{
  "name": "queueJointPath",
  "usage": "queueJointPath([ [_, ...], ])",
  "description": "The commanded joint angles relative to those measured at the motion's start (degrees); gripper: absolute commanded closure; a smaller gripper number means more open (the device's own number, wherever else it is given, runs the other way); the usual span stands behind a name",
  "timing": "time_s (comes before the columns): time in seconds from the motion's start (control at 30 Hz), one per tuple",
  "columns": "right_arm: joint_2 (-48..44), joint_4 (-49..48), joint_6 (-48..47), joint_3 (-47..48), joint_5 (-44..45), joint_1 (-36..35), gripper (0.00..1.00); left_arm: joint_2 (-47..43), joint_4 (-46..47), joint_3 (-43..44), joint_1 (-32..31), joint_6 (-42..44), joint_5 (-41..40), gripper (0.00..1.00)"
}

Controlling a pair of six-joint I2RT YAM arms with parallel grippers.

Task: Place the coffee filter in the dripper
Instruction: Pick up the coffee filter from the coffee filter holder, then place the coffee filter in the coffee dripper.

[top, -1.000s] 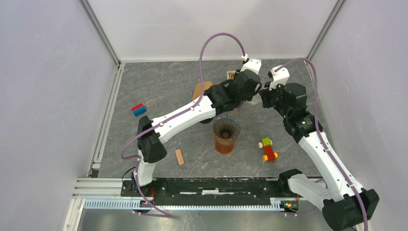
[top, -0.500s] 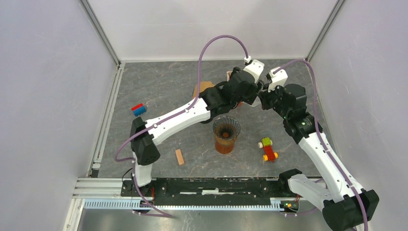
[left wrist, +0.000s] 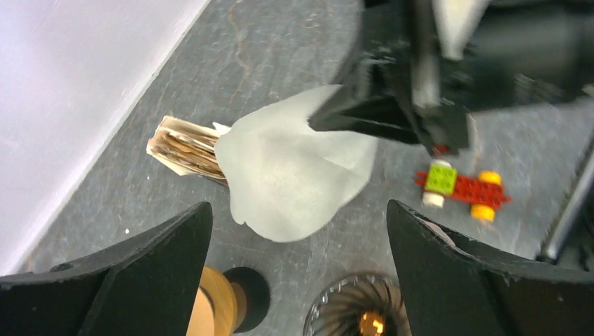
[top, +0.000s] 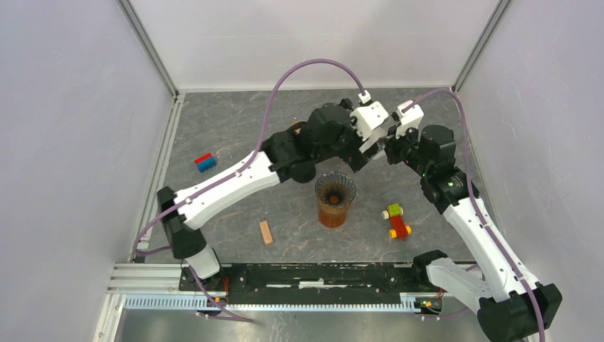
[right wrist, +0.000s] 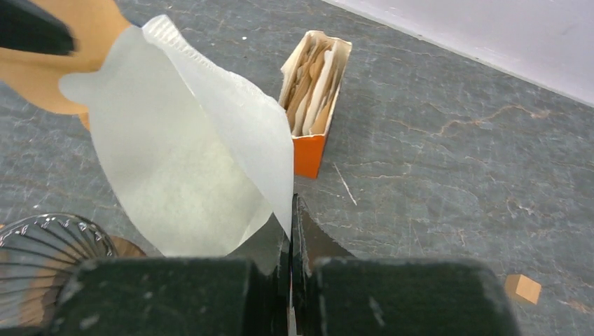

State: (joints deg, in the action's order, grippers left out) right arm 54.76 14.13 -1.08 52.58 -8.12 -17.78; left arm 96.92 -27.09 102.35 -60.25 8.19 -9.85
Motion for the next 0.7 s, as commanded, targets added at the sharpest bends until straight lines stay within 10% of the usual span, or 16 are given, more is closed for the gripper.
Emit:
queueJointPath([
  [0.0,-0.11,1.73,-2.55,2.87,-9.38,-0.16,1.0,-8.55,-8.55,-0.74,0.28,12.41,13.05,0.0],
  [0.23,2.36,17.62,-13.73,14.22,-23.14,-0.23,1.0,-16.68,-24.98,2.24,12.01,20.88,29.86,0.02],
  [0.67,13.85,47.39,-33.07,32.46,-31.22,-6.38,1.0,-19.48,-28.54,-3.83,17.94,27.43,30.02,0.02],
])
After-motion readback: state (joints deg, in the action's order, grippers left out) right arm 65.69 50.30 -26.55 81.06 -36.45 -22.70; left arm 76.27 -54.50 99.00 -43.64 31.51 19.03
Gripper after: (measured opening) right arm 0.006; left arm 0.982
